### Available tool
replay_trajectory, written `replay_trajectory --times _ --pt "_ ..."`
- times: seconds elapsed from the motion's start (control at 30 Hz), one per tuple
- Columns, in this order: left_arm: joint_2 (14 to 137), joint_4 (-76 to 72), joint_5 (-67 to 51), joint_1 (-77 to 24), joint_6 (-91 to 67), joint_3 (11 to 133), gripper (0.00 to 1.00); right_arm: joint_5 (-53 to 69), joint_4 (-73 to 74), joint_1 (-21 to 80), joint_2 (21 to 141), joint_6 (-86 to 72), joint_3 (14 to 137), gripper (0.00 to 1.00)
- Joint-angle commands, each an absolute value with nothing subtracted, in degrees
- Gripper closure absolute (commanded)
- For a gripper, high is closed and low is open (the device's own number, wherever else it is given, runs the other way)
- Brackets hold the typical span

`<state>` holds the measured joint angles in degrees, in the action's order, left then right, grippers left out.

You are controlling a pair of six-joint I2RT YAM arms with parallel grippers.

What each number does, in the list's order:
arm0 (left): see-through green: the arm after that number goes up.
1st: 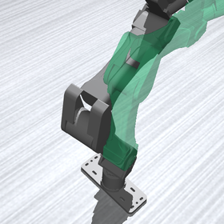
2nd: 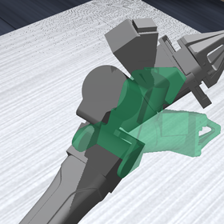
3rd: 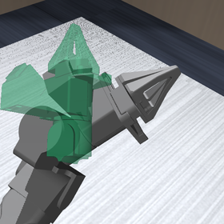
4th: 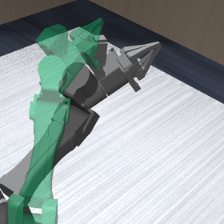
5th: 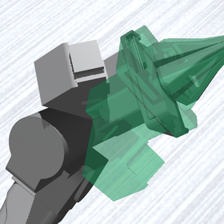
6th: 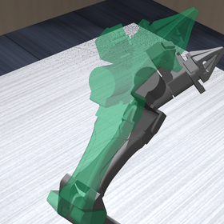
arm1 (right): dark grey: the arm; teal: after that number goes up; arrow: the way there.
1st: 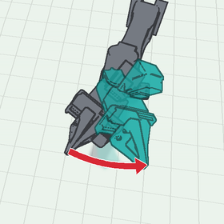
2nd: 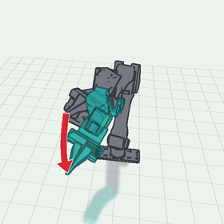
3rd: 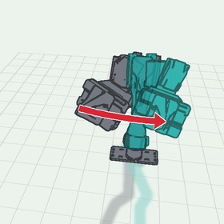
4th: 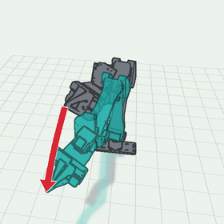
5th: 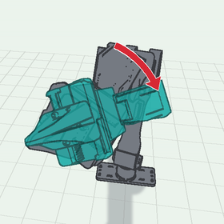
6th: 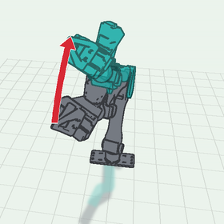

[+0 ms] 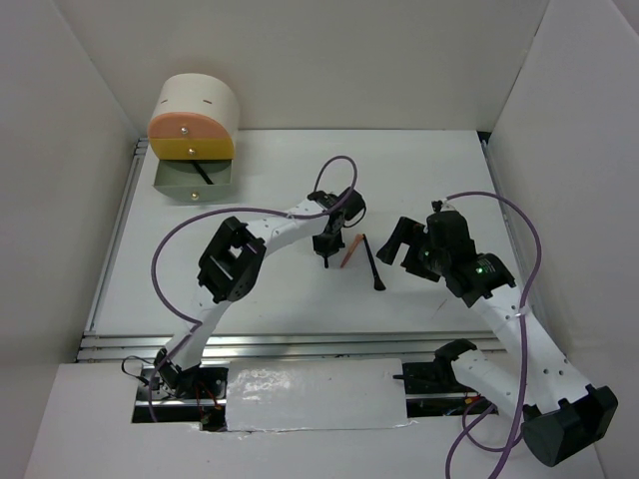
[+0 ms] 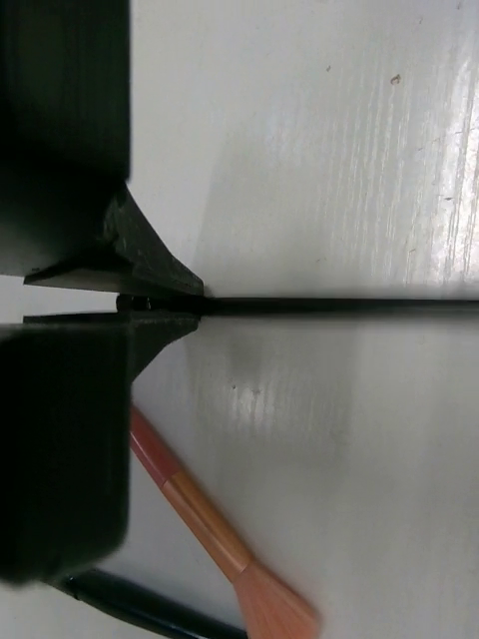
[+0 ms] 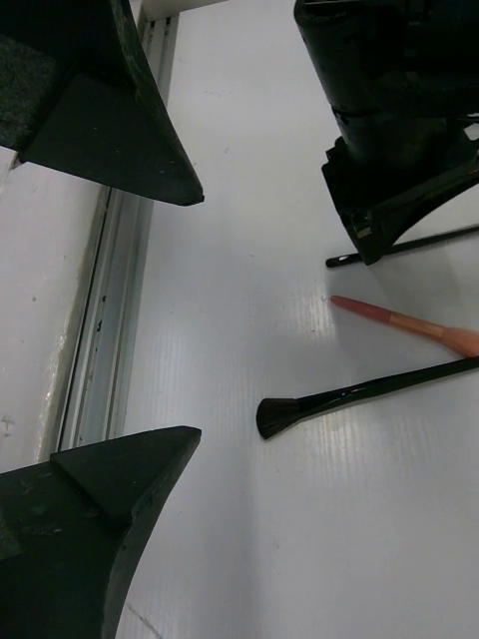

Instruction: Organize the makeup

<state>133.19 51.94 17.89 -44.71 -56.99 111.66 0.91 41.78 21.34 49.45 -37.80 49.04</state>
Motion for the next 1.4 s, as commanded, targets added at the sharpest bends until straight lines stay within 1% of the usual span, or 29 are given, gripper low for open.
replay_trajectory --times 0.0,0.07,0.1,0.13,0.5,0.77,0.9,0.93,1.13,1.23,1.37 --pt "133.2 53.2 15.4 -45.0 -55.6 104.2 0.84 1.3 38.9 21.0 49.0 -37.6 48.3 0.0" --pt "132.6 51.5 13.9 -44.9 -54.8 102.1 0.97 1.7 38.8 20.9 49.1 -38.0 48.1 0.0" --pt "131.9 50.2 13.4 -44.8 -54.5 100.7 0.99 1.8 38.6 21.0 49.3 -38.1 48.2 0.0" --pt "131.4 49.7 13.1 -44.8 -53.8 100.2 1.0 1.9 38.5 21.0 49.4 -38.2 48.2 0.0" --pt "117.5 40.3 14.9 -41.7 -51.3 92.6 1.0 1.9 38.7 20.9 49.2 -38.2 48.5 0.0" --pt "106.2 38.2 14.9 -35.0 -51.7 91.4 1.0 2.1 38.6 20.9 49.4 -38.3 48.5 0.0" --pt "100.8 37.4 14.6 -29.0 -56.1 90.5 1.0 2.4 38.4 20.9 49.6 -38.3 48.6 0.0" --pt "98.5 36.7 14.5 -25.9 -57.4 89.1 1.0 2.5 38.3 20.9 49.7 -38.3 48.6 0.0" --pt "92.4 25.9 10.7 -12.3 -66.7 82.5 1.0 2.8 38.4 20.8 49.6 -38.2 48.7 0.0" --pt "93.0 18.7 6.4 -6.9 -71.2 80.3 1.0 2.5 38.7 20.8 49.1 -38.1 48.7 0.0" --pt "97.0 14.4 3.3 -1.7 -74.9 81.8 1.0 2.4 39.1 20.7 48.3 -37.9 48.5 0.0"
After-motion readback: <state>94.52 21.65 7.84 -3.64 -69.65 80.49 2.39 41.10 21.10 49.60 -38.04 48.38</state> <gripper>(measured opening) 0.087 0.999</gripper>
